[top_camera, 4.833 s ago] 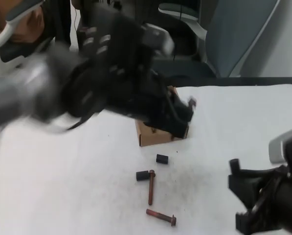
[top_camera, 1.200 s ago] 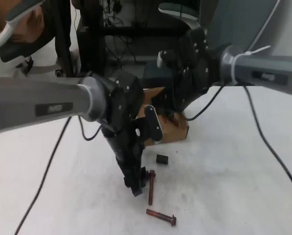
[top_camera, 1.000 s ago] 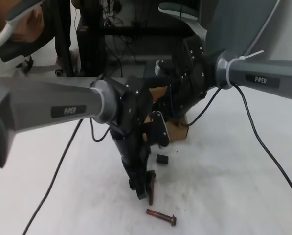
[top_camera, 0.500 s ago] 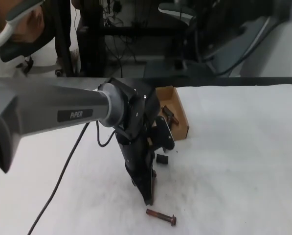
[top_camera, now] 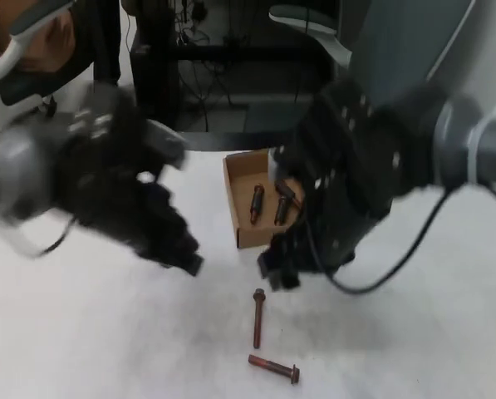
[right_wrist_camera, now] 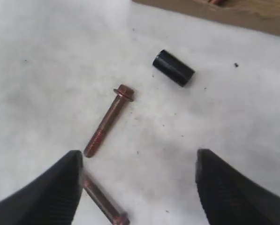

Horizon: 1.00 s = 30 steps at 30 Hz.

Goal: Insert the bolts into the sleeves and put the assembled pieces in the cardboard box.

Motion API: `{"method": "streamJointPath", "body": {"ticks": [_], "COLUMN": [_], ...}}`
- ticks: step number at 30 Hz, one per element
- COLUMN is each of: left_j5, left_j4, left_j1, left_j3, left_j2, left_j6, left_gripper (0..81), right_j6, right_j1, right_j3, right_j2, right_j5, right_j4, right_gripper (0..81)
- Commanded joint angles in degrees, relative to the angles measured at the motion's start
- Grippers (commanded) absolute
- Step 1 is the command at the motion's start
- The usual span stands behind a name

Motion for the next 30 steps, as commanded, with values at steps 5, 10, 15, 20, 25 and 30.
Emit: {"method": "streamJointPath", "body": {"ticks": [5,10,15,20,25,30], "left_j5": [6.4,4.86,0.81,0.84,0.92,0.83], "left_j4": [-24.32,-38.82,-38.69,-38.62,-38.62,-38.62], "left_j1": [1.53,-2.21,-4.39,-4.42,-4.42,-4.42], "left_j3": [17.96,27.34,31.37,34.13,37.07,38.01], "left_j2": [-23.91,-41.91,-55.62,-61.22,-61.73,-61.73], "left_j6": [-14.48,-19.89,-25.9,-29.72,-31.65,-31.53], "left_gripper": [1.7,1.7,1.7,1.7,1.7,1.7], "right_j6": [3.77,3.86,4.92,5.05,5.21,2.78], "right_j1": [2.46,2.46,2.46,2.46,2.46,2.46], "right_j3": [2.08,0.66,0.3,-2.44,-5.99,-8.29], "right_j2": [1.63,5.86,9.91,13.15,16.2,19.55], "right_j5": [2.3,2.3,2.3,2.3,2.86,4.38], "right_j4": [-9.42,-9.66,-9.66,-9.42,-7.48,-0.87], "right_gripper": [63.0,63.0,57.8,52.8,52.5,2.2]}}
